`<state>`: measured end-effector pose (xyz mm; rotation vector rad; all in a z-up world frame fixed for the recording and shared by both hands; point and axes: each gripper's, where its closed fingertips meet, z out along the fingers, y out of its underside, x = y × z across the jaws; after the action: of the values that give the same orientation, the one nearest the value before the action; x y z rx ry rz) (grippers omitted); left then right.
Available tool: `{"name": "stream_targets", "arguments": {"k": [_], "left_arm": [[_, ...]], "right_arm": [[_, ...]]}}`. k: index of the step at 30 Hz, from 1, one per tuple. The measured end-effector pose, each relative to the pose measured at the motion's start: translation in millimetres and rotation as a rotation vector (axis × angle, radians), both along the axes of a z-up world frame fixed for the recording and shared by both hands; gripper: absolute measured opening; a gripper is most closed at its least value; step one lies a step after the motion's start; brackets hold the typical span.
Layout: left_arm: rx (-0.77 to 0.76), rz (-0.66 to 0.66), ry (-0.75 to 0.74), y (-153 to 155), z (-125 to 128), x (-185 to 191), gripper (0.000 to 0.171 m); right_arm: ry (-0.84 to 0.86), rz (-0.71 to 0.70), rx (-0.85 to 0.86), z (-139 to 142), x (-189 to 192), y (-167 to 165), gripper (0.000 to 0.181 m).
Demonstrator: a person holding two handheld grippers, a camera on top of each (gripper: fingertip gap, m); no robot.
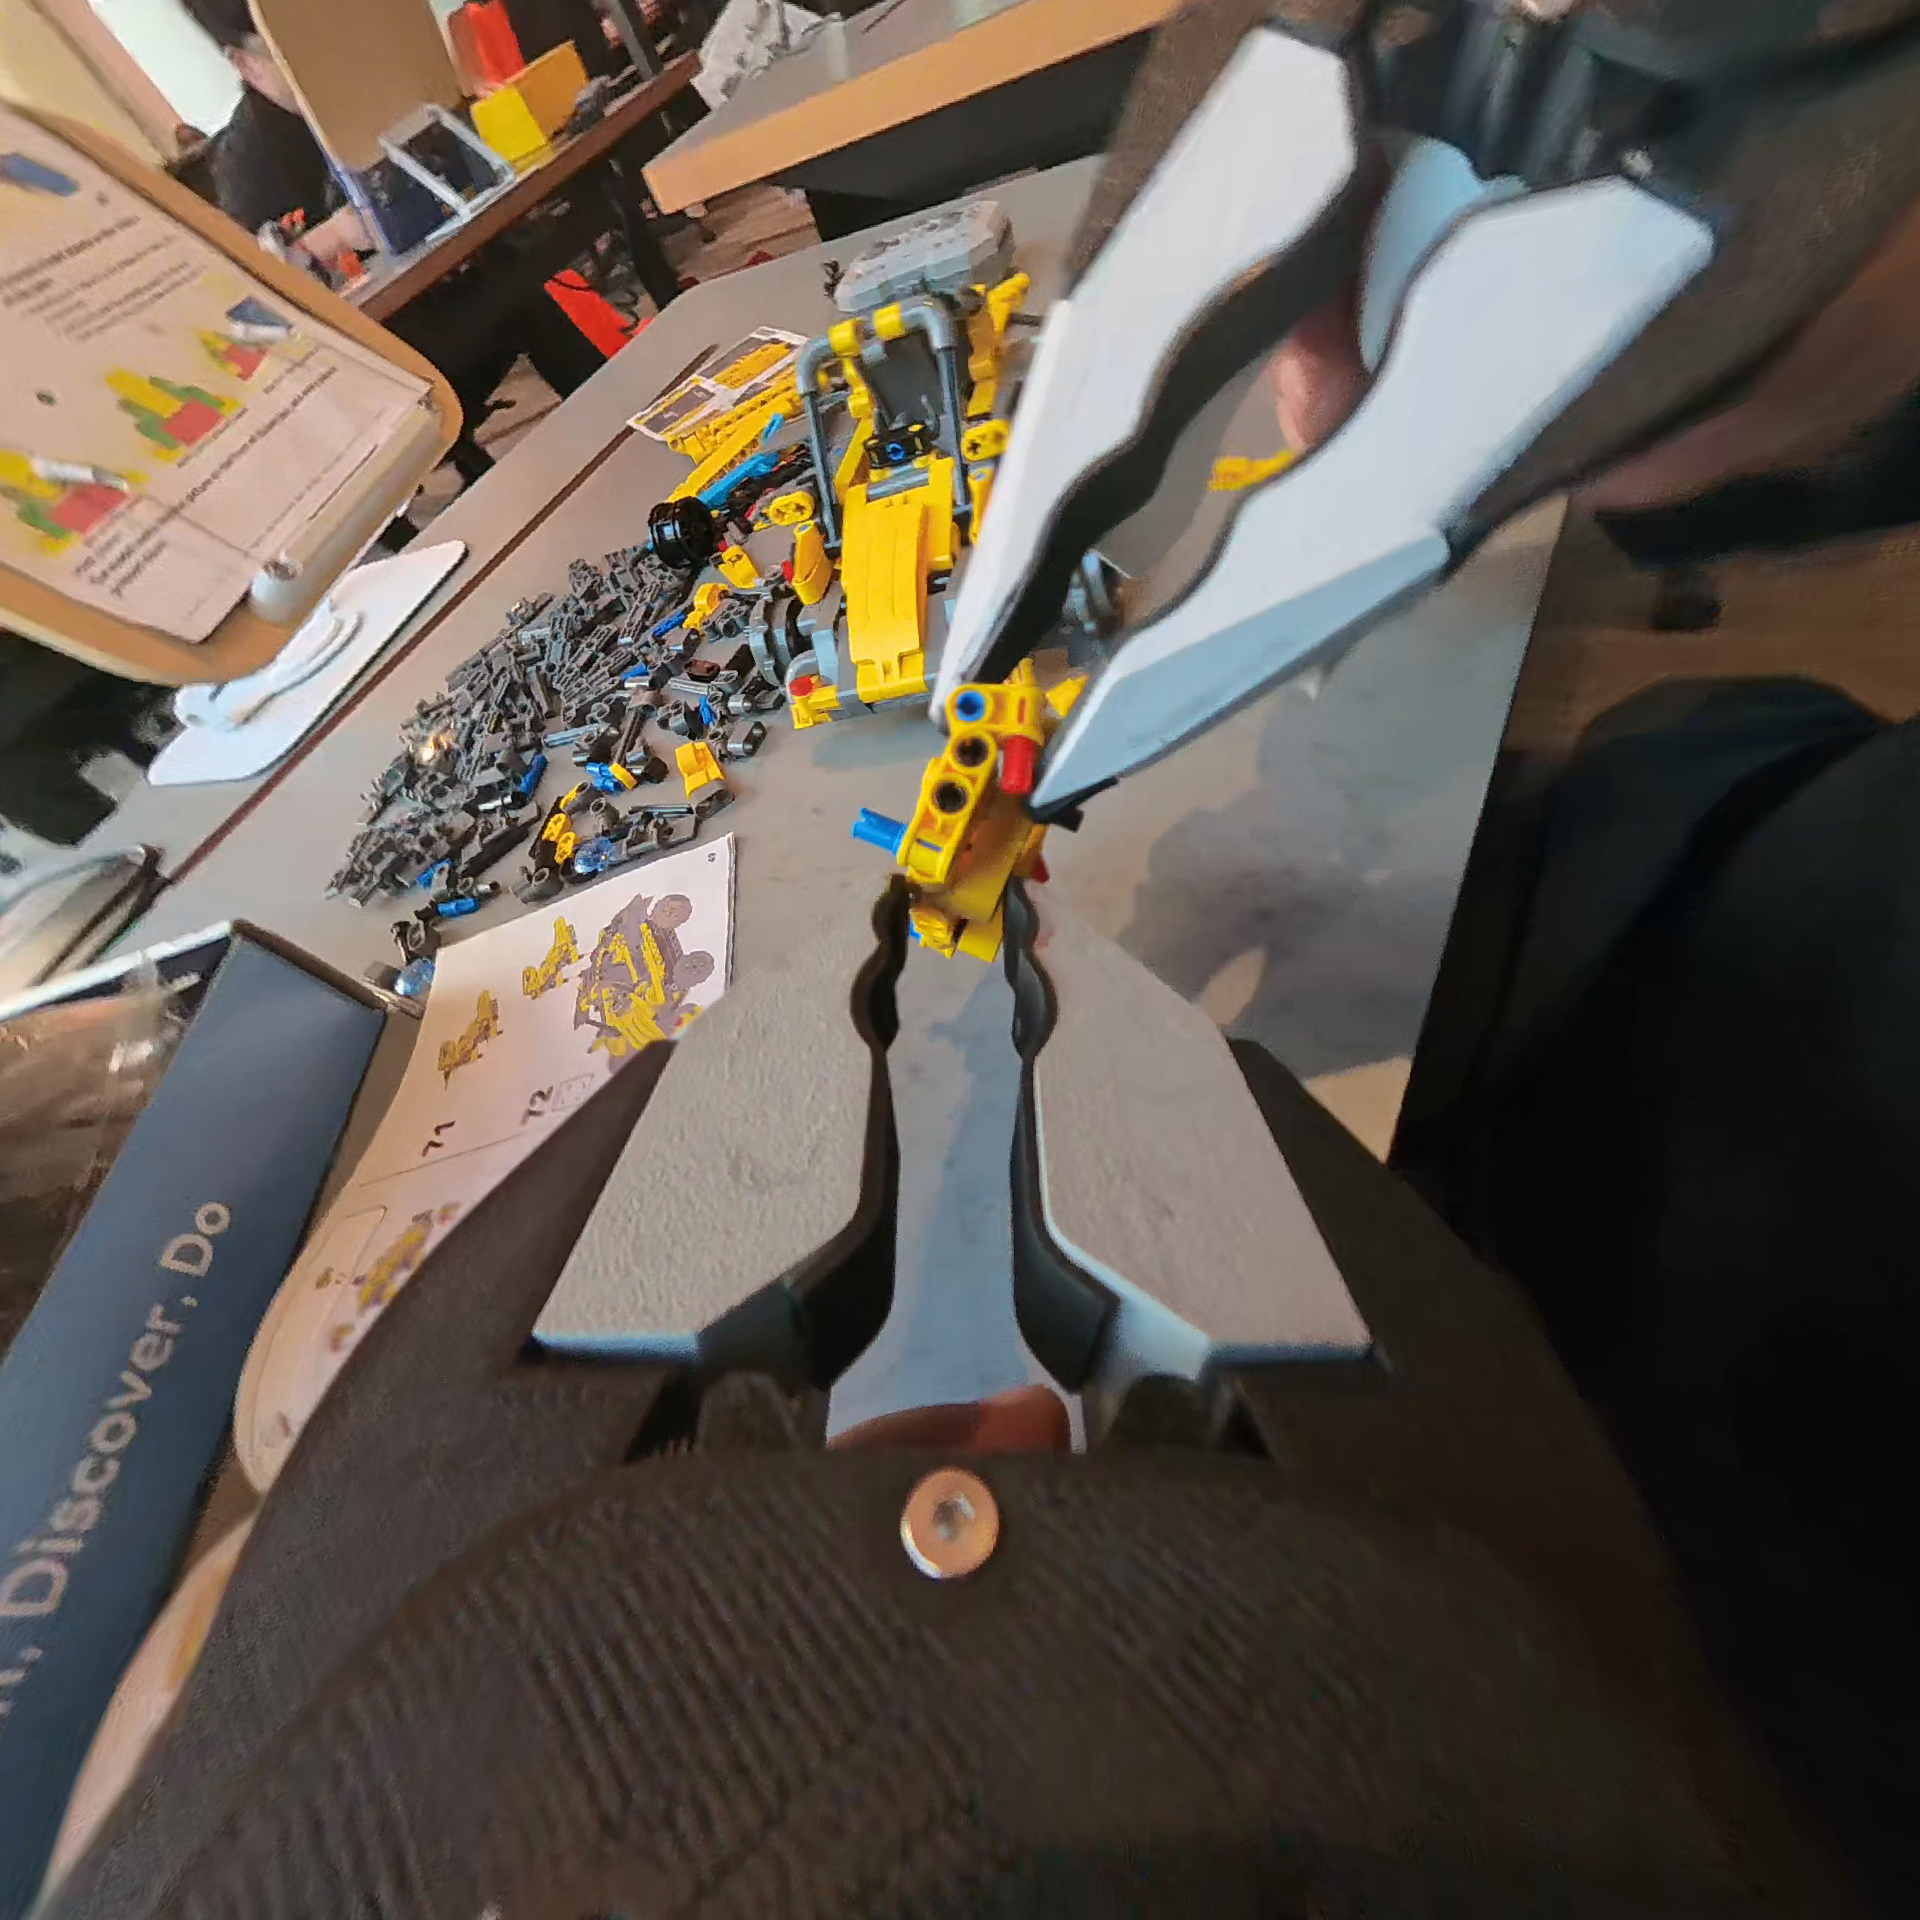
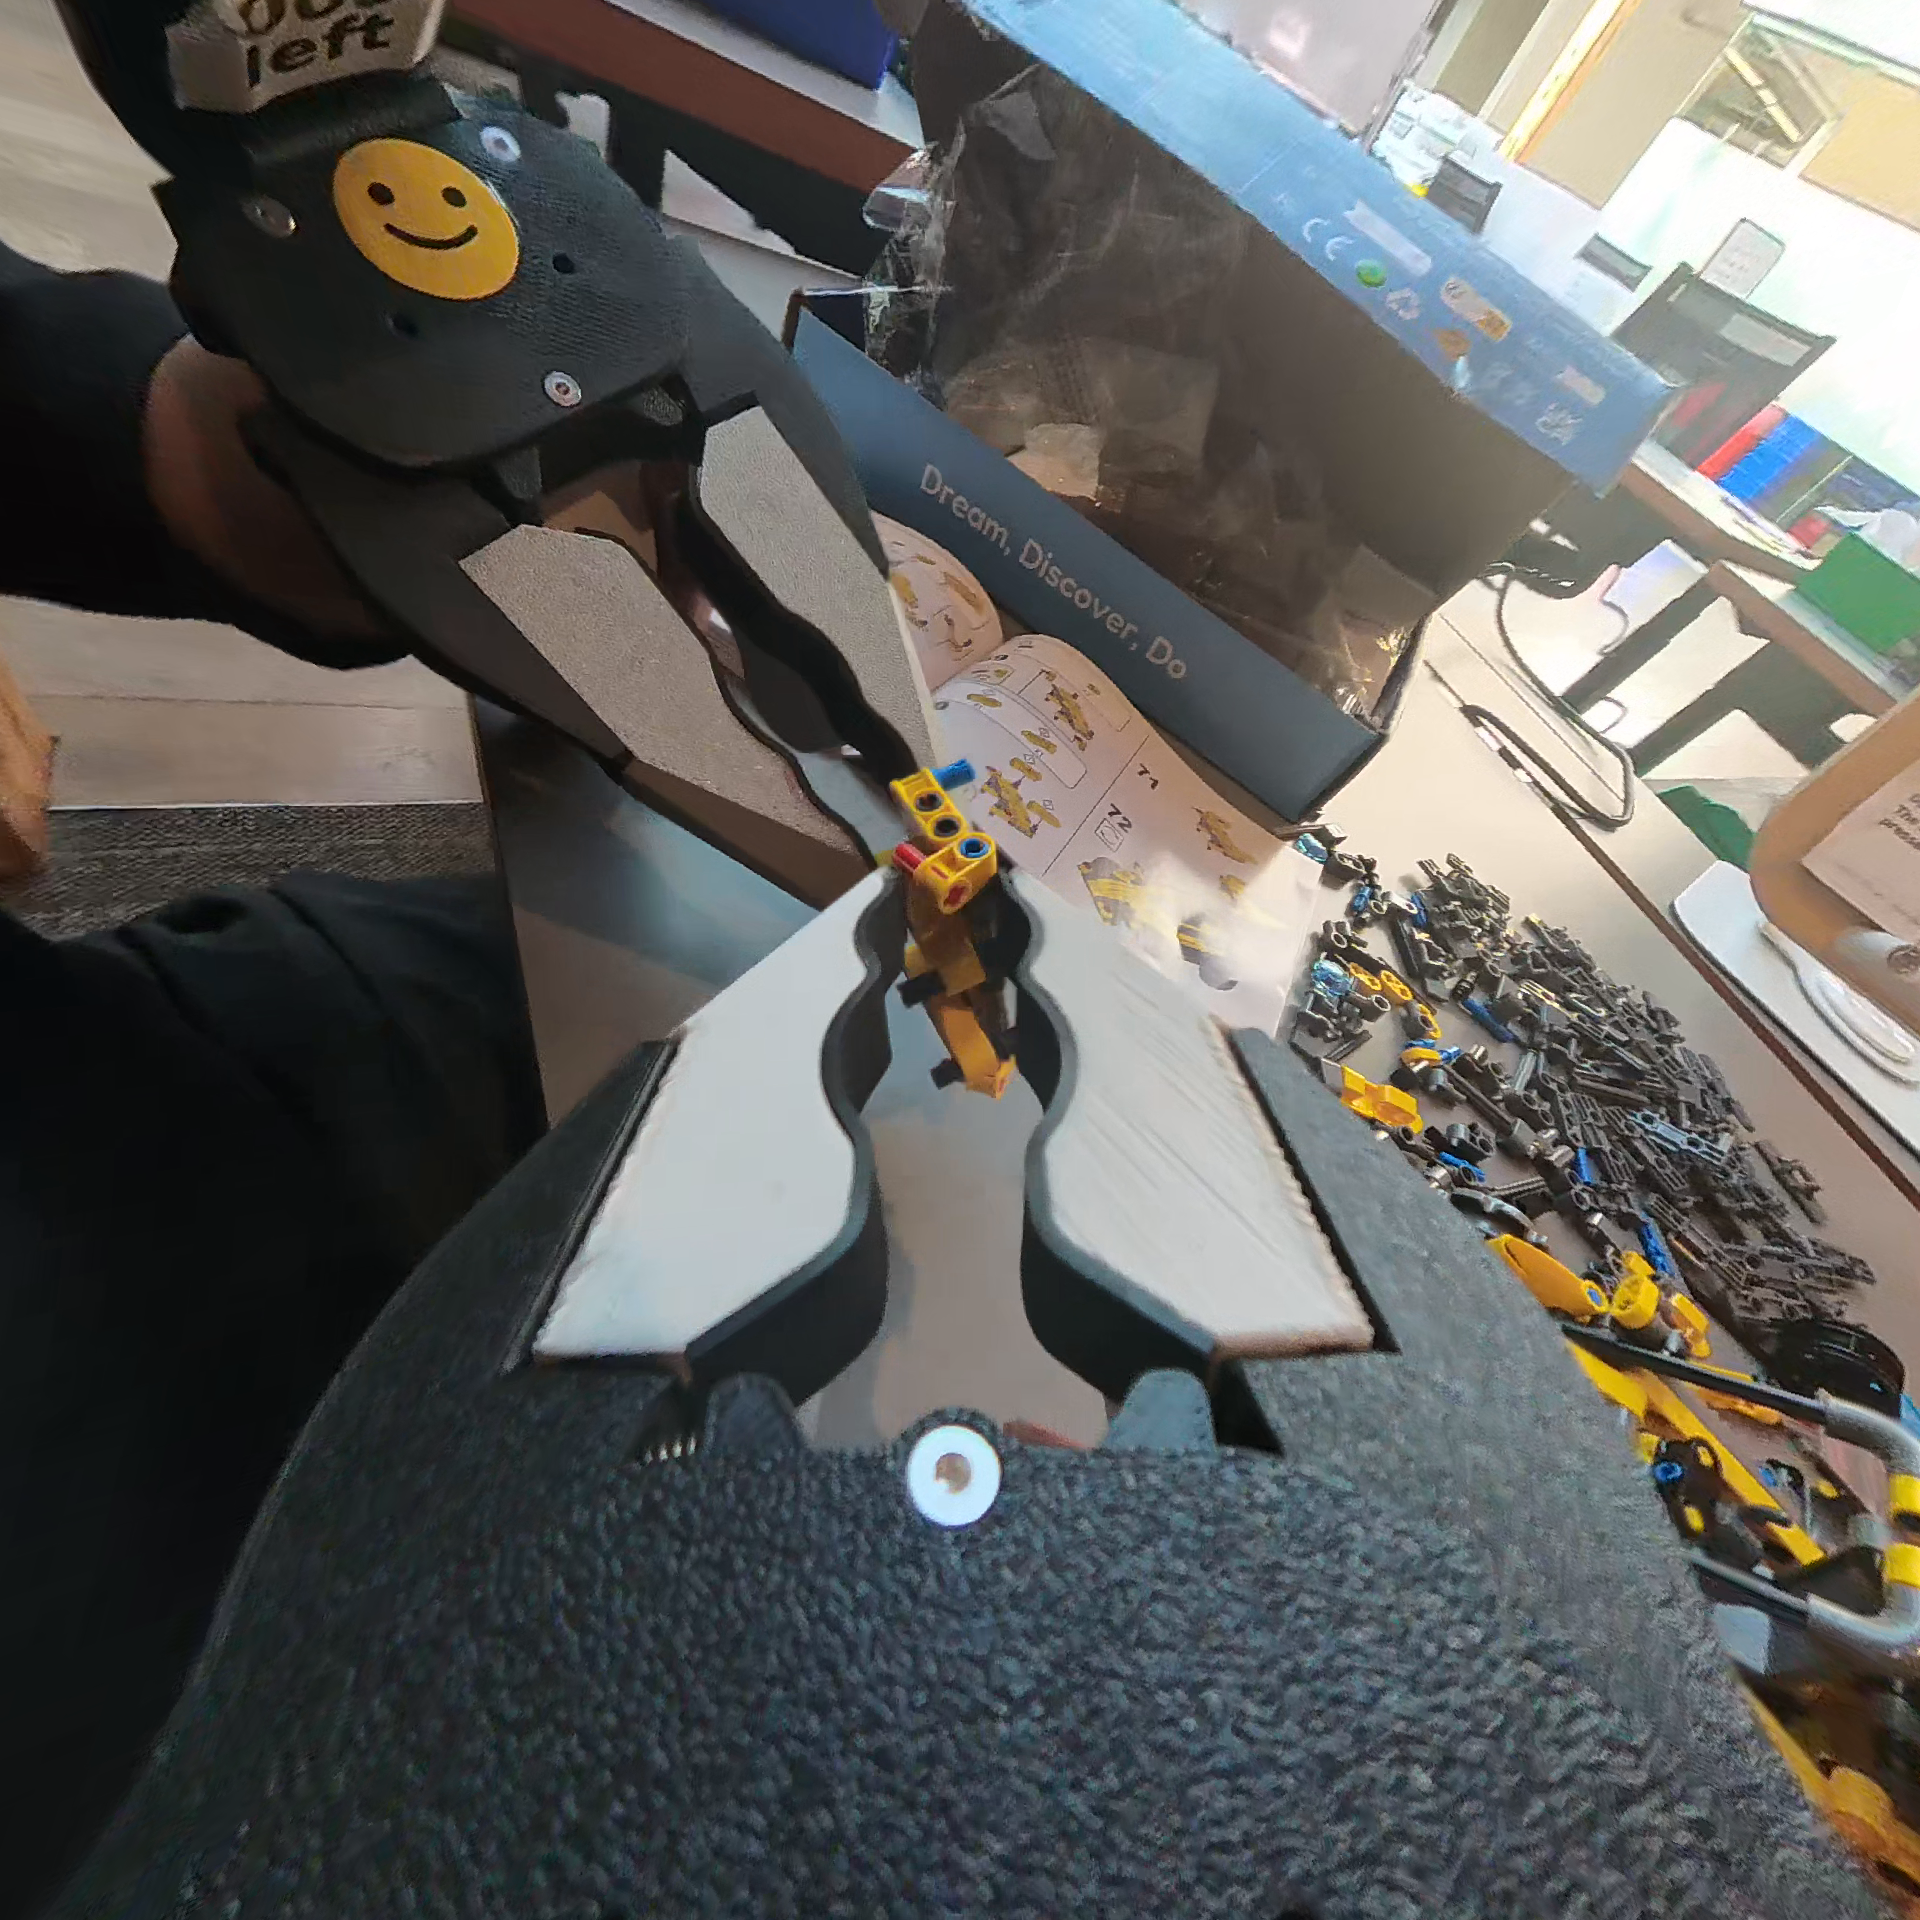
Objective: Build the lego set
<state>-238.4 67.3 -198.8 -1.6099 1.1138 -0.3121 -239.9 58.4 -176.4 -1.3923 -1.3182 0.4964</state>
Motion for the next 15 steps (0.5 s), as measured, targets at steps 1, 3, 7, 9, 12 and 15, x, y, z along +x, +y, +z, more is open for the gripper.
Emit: {"name": "stream_targets", "arguments": {"k": [1, 3, 7, 9, 12, 15], "left_arm": [[0.023, -0.020, 0.032, -1, -1, 0, 0.014], [0.066, -0.075, 0.089, -6, -3, -1, 0.014], [0.188, -0.231, 0.150, -25, 1, 6, 0.014], [0.248, -0.305, 0.193, -37, 1, 12, 0.014], [0.293, -0.394, 0.235, -54, -5, 21, 0.014], [0.275, -0.432, 0.226, -60, -10, 25, 0.014]], "right_arm": [[-0.021, 0.032, -0.015, -1, 0, -2, 0.017], [-0.093, 0.131, -0.059, -6, 1, -8, 0.017], [-0.245, 0.375, -0.145, -6, 10, -28, 0.017], [-0.343, 0.511, -0.165, -10, 17, -42, 0.017], [-0.488, 0.703, -0.170, -16, 27, -63, 0.018], [-0.610, 0.781, -0.184, -21, 34, -70, 0.019]]}}
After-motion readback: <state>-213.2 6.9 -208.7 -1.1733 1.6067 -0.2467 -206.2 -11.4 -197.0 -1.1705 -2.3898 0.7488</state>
